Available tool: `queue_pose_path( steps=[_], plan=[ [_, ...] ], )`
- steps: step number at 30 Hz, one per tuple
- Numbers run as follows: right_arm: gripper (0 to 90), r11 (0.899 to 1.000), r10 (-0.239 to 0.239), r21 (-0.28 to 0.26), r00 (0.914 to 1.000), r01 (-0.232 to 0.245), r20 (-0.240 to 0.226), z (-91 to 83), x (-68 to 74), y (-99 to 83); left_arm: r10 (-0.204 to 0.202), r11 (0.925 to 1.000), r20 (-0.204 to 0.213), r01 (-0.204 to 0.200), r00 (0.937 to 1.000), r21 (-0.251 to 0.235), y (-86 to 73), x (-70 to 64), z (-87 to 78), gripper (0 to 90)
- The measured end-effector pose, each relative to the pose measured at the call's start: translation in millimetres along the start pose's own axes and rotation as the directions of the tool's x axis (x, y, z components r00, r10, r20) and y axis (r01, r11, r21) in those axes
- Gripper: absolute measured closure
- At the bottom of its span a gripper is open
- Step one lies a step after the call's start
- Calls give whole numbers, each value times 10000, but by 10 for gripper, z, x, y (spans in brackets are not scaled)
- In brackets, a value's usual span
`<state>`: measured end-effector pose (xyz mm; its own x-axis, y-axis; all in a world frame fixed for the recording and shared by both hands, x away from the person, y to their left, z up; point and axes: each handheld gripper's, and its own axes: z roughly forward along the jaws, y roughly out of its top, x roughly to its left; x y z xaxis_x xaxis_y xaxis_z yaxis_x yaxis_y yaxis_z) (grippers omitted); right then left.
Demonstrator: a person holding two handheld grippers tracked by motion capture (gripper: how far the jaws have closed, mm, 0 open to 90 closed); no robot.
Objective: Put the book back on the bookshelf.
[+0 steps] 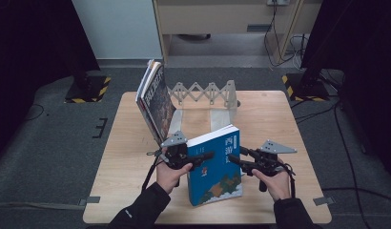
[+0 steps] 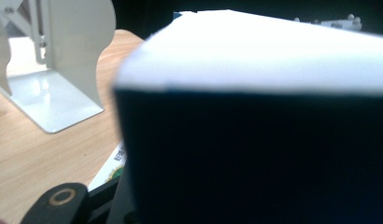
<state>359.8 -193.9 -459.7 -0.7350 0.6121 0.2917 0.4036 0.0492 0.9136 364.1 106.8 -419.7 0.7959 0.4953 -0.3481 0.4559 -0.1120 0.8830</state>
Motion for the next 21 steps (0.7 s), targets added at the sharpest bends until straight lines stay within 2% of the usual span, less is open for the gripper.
queue_pose_path(
  steps=[4, 6, 8, 9, 10, 11, 12, 14, 15, 18, 21],
  plan=[
    [376, 9988, 97, 475, 9981, -126, 611, -84, -144, -82, -199, 9997, -18, 199, 9998, 111, 40, 7, -61, 607],
    [363, 9967, 177, 768, 9926, -271, 1202, -152, -230, -120, -197, 9997, -35, 197, 9998, 136, 87, -3, -118, 608],
    [353, 9917, 32, 1247, 9770, -305, 2133, -217, -331, -170, -195, 9998, -71, 196, 9998, 93, 124, -19, -171, 608],
    [342, 9865, -6, 1582, 9659, -418, 2590, -246, -397, -213, -214, 9997, -80, 215, 9997, 84, 139, -22, -189, 608],
    [331, 9832, -23, 1756, 9586, -498, 2848, -260, -433, -239, -253, 9996, -63, 253, 9997, 84, 155, -23, -211, 608],
    [306, 9759, -153, 2105, 9451, -569, 3263, -274, -483, -274, -310, 9995, -69, 310, 9995, 59, 173, -25, -238, 608],
    [285, 9642, -256, 2542, 9282, -751, 3713, -286, -535, -315, -312, 9995, -67, 313, 9995, 28, 187, -25, -257, 608],
    [256, 9480, -433, 3047, 9108, -922, 4105, -295, -605, -376, -284, 9996, -67, 284, 9996, -38, 217, -27, -295, 609],
    [249, 9349, -510, 3377, 9003, -1092, 4323, -302, -647, -419, -284, 9996, -56, 284, 9996, -75, 227, -30, -310, 609],
    [218, 9085, -653, 3951, 8875, -1363, 4562, -307, -723, -494, -262, 9992, 21, 262, 9997, -290, 283, -48, -384, 609],
    [193, 8893, -913, 4327, 8696, -1480, 4852, -299, -777, -545, -82, 9986, -130, 75, 9999, -524, 352, -74, -480, 609]
  ],
)
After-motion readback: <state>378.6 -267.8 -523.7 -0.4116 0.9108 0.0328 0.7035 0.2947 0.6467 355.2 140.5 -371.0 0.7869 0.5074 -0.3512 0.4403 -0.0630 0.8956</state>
